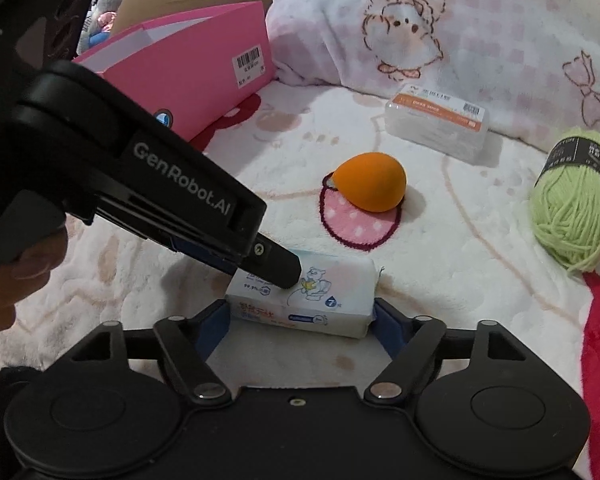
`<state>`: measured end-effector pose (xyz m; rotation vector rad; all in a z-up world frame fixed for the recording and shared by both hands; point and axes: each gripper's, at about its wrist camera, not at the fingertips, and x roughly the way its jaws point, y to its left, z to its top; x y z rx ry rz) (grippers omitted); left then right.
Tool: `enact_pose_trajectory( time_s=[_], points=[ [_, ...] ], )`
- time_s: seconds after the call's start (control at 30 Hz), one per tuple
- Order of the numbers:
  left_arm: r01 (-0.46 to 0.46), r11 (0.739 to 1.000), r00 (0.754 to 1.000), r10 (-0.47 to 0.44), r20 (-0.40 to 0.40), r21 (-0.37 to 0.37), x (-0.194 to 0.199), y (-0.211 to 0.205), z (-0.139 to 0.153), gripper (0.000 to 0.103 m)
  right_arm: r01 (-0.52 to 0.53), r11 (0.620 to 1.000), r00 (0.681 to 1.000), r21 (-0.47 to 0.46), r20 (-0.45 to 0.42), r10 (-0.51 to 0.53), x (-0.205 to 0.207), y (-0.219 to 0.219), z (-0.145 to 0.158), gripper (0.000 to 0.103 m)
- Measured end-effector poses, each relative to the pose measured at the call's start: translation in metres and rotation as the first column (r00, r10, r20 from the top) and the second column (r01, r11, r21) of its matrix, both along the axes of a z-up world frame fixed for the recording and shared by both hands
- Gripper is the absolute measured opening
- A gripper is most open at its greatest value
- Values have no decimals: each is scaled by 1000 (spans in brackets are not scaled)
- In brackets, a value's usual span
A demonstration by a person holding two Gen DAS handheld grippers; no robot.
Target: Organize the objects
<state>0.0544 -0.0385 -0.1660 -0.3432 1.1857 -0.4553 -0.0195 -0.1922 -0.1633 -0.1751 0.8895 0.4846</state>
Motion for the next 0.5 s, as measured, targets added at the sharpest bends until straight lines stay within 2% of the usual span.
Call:
enact_pose_trajectory(
  time_s=[0.2,0.3,0.5],
  points=[
    [20,1000,1000,-20,18,4,-3,0,6,33,13,999,999,-48,42,-11,-9,8,7,79],
    [13,1000,999,-13,30,-1,-6,3,13,33,40,999,998,-17,43,-39,-11,7,12,78],
    [43,998,997,-45,62,41,-13,6,28,33,97,993,995,61,24,-99,-18,6,23,77]
  ],
)
